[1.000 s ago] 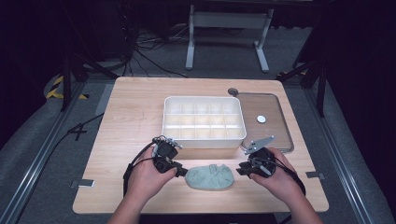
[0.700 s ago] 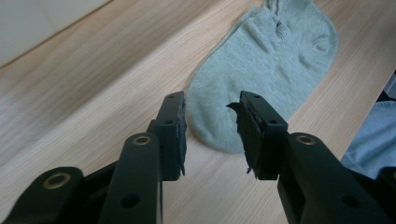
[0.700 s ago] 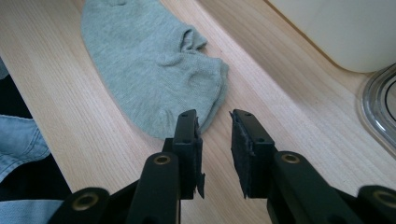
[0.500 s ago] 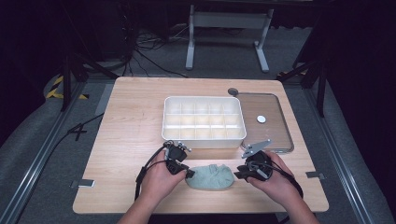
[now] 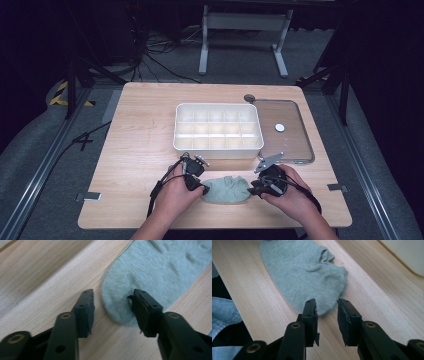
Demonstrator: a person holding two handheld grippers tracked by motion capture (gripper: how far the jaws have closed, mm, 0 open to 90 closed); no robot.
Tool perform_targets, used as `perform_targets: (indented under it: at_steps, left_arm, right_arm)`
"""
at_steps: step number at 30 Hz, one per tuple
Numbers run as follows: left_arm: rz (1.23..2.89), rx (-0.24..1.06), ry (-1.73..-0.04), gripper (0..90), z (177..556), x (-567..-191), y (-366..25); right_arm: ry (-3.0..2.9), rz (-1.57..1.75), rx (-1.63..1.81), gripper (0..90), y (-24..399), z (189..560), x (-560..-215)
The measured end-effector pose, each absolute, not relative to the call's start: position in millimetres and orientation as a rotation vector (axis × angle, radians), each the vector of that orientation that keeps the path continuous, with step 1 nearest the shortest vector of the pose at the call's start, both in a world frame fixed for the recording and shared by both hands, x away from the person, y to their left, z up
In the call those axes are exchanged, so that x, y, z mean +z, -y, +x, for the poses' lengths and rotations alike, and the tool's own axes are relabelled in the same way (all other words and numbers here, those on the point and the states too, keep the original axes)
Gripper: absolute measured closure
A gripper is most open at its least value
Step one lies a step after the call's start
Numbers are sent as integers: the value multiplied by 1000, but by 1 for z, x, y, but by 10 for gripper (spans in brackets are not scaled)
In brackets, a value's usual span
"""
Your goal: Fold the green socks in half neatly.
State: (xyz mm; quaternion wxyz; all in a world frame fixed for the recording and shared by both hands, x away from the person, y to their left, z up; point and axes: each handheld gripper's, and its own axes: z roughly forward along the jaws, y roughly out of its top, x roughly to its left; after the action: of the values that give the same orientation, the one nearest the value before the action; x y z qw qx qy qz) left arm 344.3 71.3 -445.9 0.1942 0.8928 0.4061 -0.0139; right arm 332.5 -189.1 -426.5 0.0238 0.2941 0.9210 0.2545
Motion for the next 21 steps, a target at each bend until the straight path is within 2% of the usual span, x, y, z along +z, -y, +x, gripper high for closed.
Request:
perform_targets:
  at_steps: [2, 5, 7, 12, 15, 21]
  left_arm:
    - [2543, 36, -1138, 494, 339, -445, -63]
    - [2540, 53, -1133, 515, 338, -446, -61]
    - [2520, 29, -1124, 643, 338, -446, -62]
    - [2433, -56, -1131, 792, 344, -450, -69]
    - [2399, -100, -1153, 820, 347, -451, -73]
    - [2422, -63, -1145, 827, 345, -449, -70]
  right_arm:
    - [-2848, 894, 788, 690, 184, 330, -427]
    - [-2852, 864, 796, 693, 180, 328, -427]
    - [-2850, 845, 802, 699, 175, 326, -427]
    - [-2850, 818, 809, 707, 167, 322, -427]
    - [-2854, 803, 822, 711, 163, 321, -428]
    - [-2824, 832, 867, 754, 161, 323, -429]
